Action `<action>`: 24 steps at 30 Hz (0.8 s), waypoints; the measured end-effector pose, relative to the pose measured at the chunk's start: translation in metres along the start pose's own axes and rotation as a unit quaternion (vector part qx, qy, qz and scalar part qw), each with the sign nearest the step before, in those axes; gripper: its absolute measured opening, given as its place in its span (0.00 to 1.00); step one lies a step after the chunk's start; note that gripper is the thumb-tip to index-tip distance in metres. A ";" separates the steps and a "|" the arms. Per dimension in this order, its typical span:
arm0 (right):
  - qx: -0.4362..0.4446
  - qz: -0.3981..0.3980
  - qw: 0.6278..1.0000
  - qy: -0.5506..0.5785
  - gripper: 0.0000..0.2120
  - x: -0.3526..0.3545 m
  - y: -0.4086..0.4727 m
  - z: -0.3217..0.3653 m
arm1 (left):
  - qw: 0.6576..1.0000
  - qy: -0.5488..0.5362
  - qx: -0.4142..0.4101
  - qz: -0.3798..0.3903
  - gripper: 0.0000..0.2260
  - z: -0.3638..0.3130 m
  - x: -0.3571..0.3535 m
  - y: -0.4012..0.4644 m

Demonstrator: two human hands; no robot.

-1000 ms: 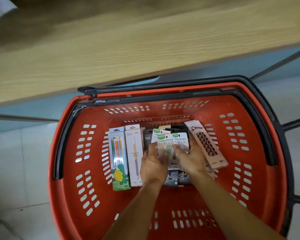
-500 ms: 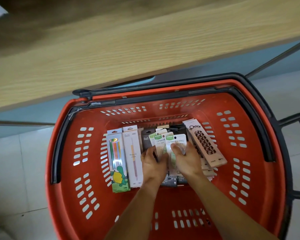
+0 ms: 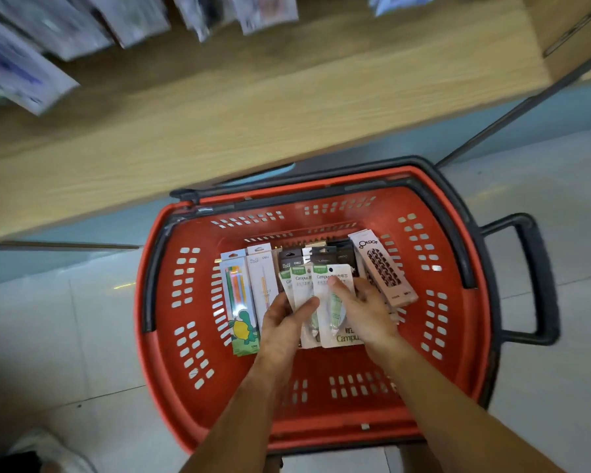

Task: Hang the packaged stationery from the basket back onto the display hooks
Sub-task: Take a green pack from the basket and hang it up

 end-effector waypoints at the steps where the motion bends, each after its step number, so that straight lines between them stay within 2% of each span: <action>1: 0.006 0.001 1.000 0.007 0.16 -0.001 -0.021 0.013 | 1.000 -0.023 0.012 0.003 0.17 -0.007 0.003 -0.025; 3: 0.008 0.006 1.000 0.023 0.14 -0.005 -0.073 0.044 | 0.998 -0.043 0.025 0.031 0.24 -0.028 0.007 -0.082; 8: 0.028 0.004 0.998 0.053 0.09 0.005 -0.241 0.152 | 0.997 -0.048 -0.015 0.061 0.35 -0.114 0.011 -0.255; 11: 0.081 0.000 0.993 0.081 0.11 0.018 -0.345 0.235 | 0.992 -0.012 -0.100 0.079 0.23 -0.186 0.001 -0.368; 14: 0.137 0.025 0.980 0.141 0.06 0.030 -0.441 0.322 | 0.977 0.023 -0.193 0.083 0.15 -0.264 -0.010 -0.472; 19: 0.273 0.074 0.944 0.168 0.08 0.055 -0.577 0.447 | 0.936 0.025 -0.339 0.092 0.17 -0.373 -0.025 -0.615; 22: 0.372 0.085 0.911 0.157 0.07 0.074 -0.640 0.512 | 0.912 0.021 -0.394 0.115 0.26 -0.431 -0.041 -0.685; 24: 0.431 0.085 0.883 0.167 0.07 0.088 -0.674 0.553 | 0.886 0.026 -0.444 0.133 0.23 -0.468 -0.055 -0.728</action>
Point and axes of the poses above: each hand's wrist, its own y-axis towards the middle knuckle, its own x-axis out of the back of the hand, z = x × y, the point moved 6 cm from there along y, towards the middle knuckle, and after that the axes turned 13 degrees about y, right-handed, at the moved point
